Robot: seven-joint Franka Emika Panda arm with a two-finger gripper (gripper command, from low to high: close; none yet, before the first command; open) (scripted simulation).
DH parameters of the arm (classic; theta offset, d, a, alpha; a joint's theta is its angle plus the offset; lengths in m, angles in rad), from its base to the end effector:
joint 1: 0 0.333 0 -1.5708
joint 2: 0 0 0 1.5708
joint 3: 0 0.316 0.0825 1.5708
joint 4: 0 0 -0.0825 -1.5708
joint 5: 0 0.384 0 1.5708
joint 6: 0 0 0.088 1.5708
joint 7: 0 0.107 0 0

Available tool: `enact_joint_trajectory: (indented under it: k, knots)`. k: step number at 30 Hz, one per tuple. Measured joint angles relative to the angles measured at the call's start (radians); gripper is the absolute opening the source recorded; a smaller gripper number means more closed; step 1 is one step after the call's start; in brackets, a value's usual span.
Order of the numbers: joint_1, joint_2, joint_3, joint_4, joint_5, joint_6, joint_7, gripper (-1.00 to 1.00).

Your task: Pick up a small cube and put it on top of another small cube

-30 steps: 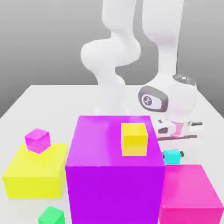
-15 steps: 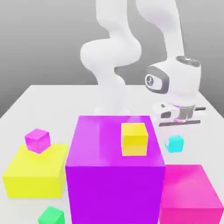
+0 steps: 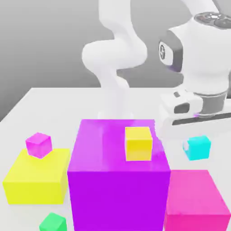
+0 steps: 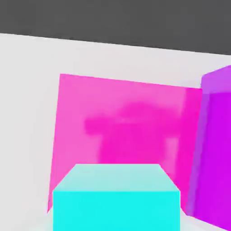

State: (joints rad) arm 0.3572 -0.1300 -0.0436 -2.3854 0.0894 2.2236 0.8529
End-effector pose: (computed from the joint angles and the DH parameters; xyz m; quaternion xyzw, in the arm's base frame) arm 0.4511 0.1492 0.3684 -0.9554 0.2926 0.0342 0.0228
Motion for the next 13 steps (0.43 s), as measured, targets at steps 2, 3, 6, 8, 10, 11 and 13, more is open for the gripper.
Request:
enact_joint_trajectory:
  k: [2, 3, 6, 8, 10, 11, 13]
  knots:
    - [-0.032, -0.053, -0.033, 0.043, -0.041, -0.086, -0.08, -1.0]
    - [-0.048, -0.079, -0.052, 0.065, -0.061, -0.129, -0.121, -1.0]
    - [-0.088, -0.139, -0.093, 0.082, -0.115, -0.191, -0.213, -1.0]
    - [-0.093, -0.124, -0.102, 0.04, -0.122, -0.131, -0.229, -1.0]
    - [-0.095, -0.101, -0.105, -0.003, -0.122, -0.065, -0.235, 1.0]
    - [-0.095, -0.101, -0.105, -0.003, -0.122, -0.065, -0.235, 1.0]
    - [-0.095, -0.101, -0.105, -0.003, -0.122, -0.065, -0.235, 1.0]
